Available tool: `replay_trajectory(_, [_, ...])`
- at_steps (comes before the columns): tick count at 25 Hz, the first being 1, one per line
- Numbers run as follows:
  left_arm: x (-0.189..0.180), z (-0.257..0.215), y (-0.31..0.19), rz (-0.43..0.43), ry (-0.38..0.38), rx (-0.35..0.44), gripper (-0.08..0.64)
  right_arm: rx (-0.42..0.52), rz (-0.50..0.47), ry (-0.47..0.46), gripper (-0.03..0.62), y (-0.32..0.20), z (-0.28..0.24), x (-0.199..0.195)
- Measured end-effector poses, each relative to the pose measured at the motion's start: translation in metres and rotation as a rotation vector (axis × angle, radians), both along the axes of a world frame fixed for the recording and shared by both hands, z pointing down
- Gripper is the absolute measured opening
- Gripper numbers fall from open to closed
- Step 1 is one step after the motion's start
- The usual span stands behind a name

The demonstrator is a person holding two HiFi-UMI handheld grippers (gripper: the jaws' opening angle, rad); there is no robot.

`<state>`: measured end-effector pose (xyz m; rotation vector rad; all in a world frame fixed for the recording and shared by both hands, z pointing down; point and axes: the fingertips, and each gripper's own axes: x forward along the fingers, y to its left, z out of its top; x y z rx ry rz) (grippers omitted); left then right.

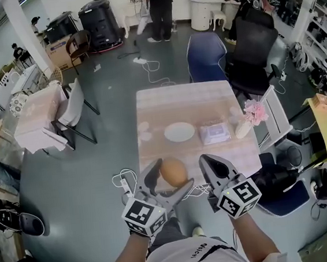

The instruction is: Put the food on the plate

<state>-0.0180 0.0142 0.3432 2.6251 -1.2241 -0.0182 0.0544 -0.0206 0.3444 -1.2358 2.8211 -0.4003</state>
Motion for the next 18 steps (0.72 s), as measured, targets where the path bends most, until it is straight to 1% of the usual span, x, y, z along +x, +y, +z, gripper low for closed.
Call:
replay_trajectory(7, [-0.022,0.016,-0.059,0.081,-0.017,-0.016,0.440,-0.014,0.072,0.015,0.017,-0.051,0.009,-0.023])
replay_trajectory(12, [-0.026,0.029,-0.090,0.147,-0.041,-0.018,0.440,-0.025,0.131,0.010,0.017,-0.075,0.019,-0.029])
replay_trajectory(18, [-0.021,0.054,-0.122,0.178,-0.076,-0.034,0.440,-0.041,0.164,0.005,0.017,-0.102,0.032,-0.025])
